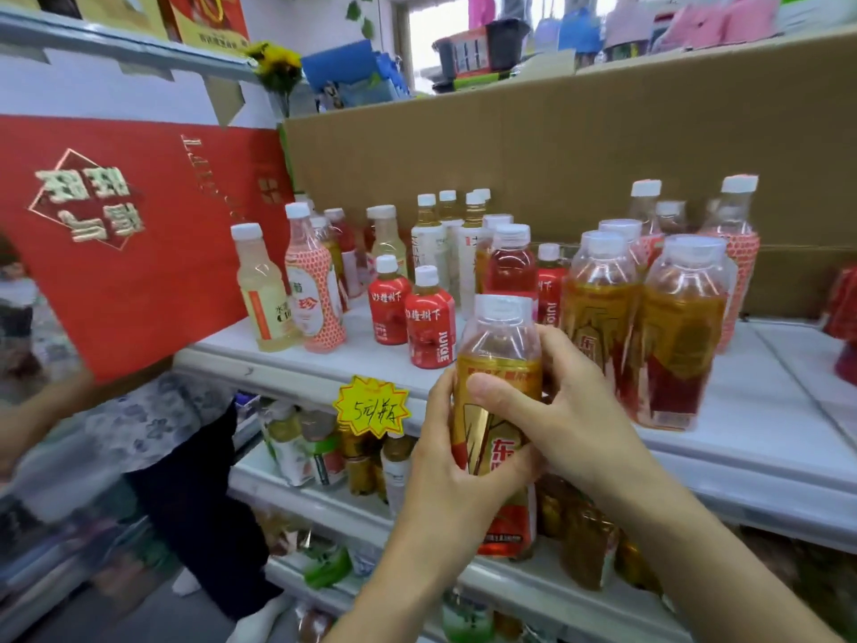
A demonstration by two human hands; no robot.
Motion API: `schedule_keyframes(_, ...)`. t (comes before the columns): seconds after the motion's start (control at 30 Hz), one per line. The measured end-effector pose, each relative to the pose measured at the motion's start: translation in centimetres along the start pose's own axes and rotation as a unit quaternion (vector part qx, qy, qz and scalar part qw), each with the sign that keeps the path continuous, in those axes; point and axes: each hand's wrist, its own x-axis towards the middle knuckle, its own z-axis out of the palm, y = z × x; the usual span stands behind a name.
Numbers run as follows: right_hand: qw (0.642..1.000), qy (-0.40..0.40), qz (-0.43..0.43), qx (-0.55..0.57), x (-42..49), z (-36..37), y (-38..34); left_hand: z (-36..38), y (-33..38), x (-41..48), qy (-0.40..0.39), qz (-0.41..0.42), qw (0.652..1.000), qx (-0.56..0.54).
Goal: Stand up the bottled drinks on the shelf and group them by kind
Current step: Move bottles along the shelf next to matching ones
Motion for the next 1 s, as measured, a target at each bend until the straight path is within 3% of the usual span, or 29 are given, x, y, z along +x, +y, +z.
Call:
schedule_keyframes(0.2,0.998,0.036,-0.048,0.001,4.2,2.3,1.2,-2.7,-1.9,5.5,-0.059,0.025,0.998,0.025)
schedule_keyframes(0.53,0.976,0.174,-0.1,-0.082,8.4,1.0,2.1,-4.7,-1.3,14.9,-0.248,0.088,0.957,0.121)
schedule_keyframes(0.8,0.957,0.211,-0.084,-0.181,8.7,0.3,3.1,-1.6,-3.0,17.2,-0.263,0.141,0.952,0.075)
schedule_keyframes(1.0,0.939,0.22,-0.026,-0.262,8.5,0.7,3.8,-1.1,-4.1,17.3,-0.24,0.161,0.951,0.107)
